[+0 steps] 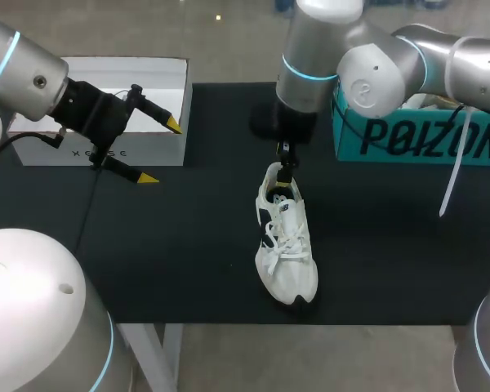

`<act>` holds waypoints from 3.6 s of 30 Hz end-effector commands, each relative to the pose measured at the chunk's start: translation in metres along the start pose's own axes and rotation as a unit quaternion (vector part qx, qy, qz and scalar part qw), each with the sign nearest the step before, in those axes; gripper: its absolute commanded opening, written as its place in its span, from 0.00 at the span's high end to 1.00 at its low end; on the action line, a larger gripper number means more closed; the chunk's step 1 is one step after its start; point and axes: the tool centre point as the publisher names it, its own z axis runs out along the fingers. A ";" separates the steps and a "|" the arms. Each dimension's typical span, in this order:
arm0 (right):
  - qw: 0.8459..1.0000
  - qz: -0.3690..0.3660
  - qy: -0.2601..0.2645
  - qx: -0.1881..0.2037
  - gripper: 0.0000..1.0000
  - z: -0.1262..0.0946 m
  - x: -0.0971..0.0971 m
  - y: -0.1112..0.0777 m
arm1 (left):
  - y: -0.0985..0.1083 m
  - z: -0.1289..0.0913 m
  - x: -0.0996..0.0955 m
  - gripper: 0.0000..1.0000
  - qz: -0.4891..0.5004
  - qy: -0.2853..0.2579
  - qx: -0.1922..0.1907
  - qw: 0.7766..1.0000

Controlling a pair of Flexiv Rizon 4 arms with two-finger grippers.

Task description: Take the shoe out of the shoebox, open the shoe tongue, remove and reinsert the insole, then place the shoe into the shoebox

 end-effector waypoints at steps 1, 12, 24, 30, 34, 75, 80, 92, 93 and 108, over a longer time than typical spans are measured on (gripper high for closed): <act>1.000 0.000 0.000 0.002 0.00 0.005 -0.001 0.003 | -0.001 0.000 0.000 0.00 0.000 0.001 -0.002 1.000; 1.000 -0.005 0.000 0.007 0.63 0.009 -0.004 0.005 | -0.001 0.000 0.000 0.00 0.000 0.001 -0.002 1.000; 1.000 -0.011 0.000 0.006 1.00 0.009 0.001 0.007 | -0.001 0.000 0.000 0.00 0.000 0.001 -0.002 1.000; 1.000 -0.010 -0.004 0.002 1.00 0.003 0.007 0.007 | -0.001 0.000 0.000 0.00 0.000 0.001 -0.002 1.000; 1.000 -0.008 -0.013 -0.001 1.00 -0.006 0.011 0.007 | -0.001 0.000 0.000 0.00 0.000 0.001 -0.002 1.000; 0.976 0.169 -0.137 0.025 1.00 -0.251 -0.087 -0.041 | -0.001 0.000 0.000 0.00 0.000 0.001 -0.002 1.000; 0.976 0.169 -0.137 0.025 1.00 -0.251 -0.087 -0.041 | -0.001 0.000 0.000 0.00 0.000 0.001 -0.002 1.000; 0.976 0.169 -0.137 0.025 1.00 -0.251 -0.087 -0.041 | -0.001 0.000 0.000 0.00 0.000 0.001 -0.002 1.000; 0.976 0.169 -0.137 0.025 1.00 -0.251 -0.087 -0.041 | -0.001 0.000 0.000 0.00 0.000 0.001 -0.002 1.000; 0.950 0.279 -0.140 0.020 1.00 -0.273 -0.134 -0.094 | -0.001 0.000 0.000 0.00 0.000 0.001 -0.002 1.000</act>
